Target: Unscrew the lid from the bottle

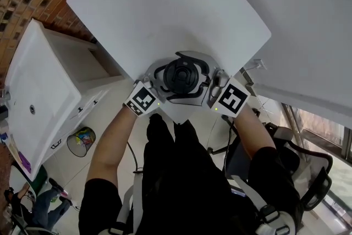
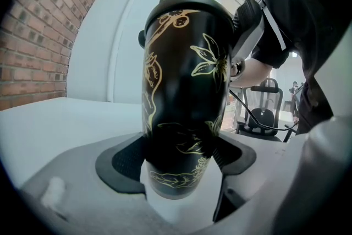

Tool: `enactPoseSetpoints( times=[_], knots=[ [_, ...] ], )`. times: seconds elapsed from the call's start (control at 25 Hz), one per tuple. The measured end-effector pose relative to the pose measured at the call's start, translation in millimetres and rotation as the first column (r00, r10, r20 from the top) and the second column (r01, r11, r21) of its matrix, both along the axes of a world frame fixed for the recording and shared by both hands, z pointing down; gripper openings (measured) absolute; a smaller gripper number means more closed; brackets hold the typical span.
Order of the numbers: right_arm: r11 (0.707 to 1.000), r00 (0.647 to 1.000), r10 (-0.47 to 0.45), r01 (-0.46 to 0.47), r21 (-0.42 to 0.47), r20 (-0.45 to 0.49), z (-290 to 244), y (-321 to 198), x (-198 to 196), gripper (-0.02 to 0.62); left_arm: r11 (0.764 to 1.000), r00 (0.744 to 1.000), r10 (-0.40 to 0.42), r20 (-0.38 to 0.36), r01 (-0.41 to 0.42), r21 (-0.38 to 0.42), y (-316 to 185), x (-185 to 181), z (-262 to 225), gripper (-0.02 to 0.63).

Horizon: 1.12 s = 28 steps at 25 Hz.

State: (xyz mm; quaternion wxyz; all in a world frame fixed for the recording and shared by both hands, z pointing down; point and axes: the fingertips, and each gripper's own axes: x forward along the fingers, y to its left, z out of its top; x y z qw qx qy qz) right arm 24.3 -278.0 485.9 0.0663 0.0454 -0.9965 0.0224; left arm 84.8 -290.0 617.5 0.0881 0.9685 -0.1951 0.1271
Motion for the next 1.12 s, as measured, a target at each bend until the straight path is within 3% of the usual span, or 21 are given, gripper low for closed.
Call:
enactPoseSetpoints(
  times=[0.16,0.32,0.44,0.76,1.0,1.12],
  knots=[
    [0.988,0.985,0.151,-0.149,-0.03,0.078,-9,-11,1,0.512,1.0,1.0,-0.002,-0.002,0.002,-0.004,-1,-1,0,0.377],
    [0.949,0.943,0.314,-0.312,-0.038,0.113,-15,-16,7,0.517,1.0,1.0,-0.001,-0.003,0.001,-0.009,0,-1,0,0.377],
    [0.923,0.915,0.385,-0.379,-0.065,0.126,-13,-12,10,0.515,1.0,1.0,-0.001,-0.002,0.001,-0.005,-1,-1,0,0.377],
    [0.88,0.878,0.473,-0.475,0.007,0.073,0,-13,8,0.505,1.0,1.0,-0.001,-0.004,0.0,-0.007,0,-1,0,0.377],
    [0.868,0.867,0.492,-0.495,0.028,0.074,-1,-16,5,0.47,1.0,1.0,0.0,-0.001,0.0,-0.006,-1,-1,0,0.379],
    [0.876,0.875,0.48,-0.482,0.02,0.063,2,-15,6,0.462,1.0,1.0,0.0,-0.002,0.0,-0.008,0,0,0,0.377]
  ],
)
